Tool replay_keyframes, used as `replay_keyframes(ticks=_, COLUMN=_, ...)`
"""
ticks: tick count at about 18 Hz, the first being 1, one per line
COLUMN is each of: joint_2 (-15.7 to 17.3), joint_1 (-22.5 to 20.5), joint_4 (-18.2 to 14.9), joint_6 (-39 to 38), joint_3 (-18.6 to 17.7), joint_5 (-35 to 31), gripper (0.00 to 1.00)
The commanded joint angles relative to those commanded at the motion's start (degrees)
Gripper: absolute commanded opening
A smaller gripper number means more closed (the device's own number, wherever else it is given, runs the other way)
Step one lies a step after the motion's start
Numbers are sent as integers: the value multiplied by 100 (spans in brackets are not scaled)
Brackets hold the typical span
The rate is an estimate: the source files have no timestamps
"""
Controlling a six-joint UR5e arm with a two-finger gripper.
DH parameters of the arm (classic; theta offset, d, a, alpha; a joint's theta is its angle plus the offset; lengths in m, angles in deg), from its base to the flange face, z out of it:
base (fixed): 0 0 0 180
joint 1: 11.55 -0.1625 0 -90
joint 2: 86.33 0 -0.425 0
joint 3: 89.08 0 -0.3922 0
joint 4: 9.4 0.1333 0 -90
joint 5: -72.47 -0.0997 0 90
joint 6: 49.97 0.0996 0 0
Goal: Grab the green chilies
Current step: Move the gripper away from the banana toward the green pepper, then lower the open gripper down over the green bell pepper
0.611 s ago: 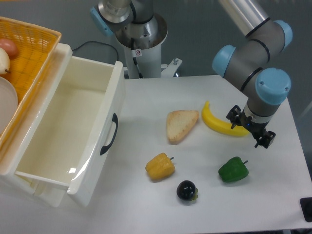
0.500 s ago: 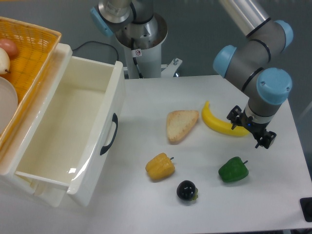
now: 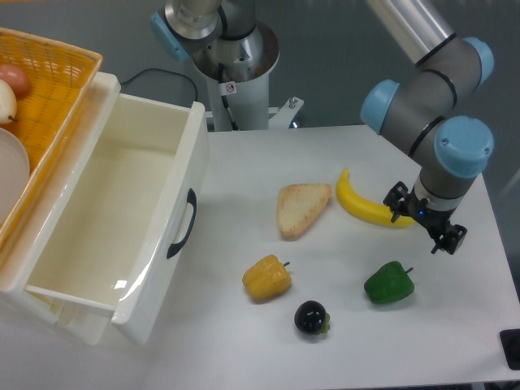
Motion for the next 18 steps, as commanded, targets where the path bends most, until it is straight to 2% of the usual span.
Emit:
replay_keyframes(ticks=4, joint_2=-202, joint_1=70, joint_4=18, joint_6=96, joint_3=404, joint_5=0, gripper=100)
replay_keyframes(ticks=6, joint_2=-290, joint_1=114, joint_4=79, joint_6=350, joint_3=467, joint_5=9, gripper=100)
replay_keyframes(ticks=7, joint_2=-325, joint_1=167, joint_4=201, joint_6=421, joint_3=467, joint_5=-9, gripper=100)
replay_keyframes(ticks=10, joint_2=-247, joint_1=255, joint_4=264, joint_6=684, joint_3=370, joint_5=-219, gripper=100)
replay_keyframes(ticks=14, joint_2=-212, joint_1=598, joint_4=562, joint_6=1019, joint_3=204, joint_5=-948, gripper=100)
replay_keyframes(ticks=18, joint_2=-220, joint_1=572, joint_4=563, joint_6=1020, joint_3=151, joint_5=-949, gripper=100)
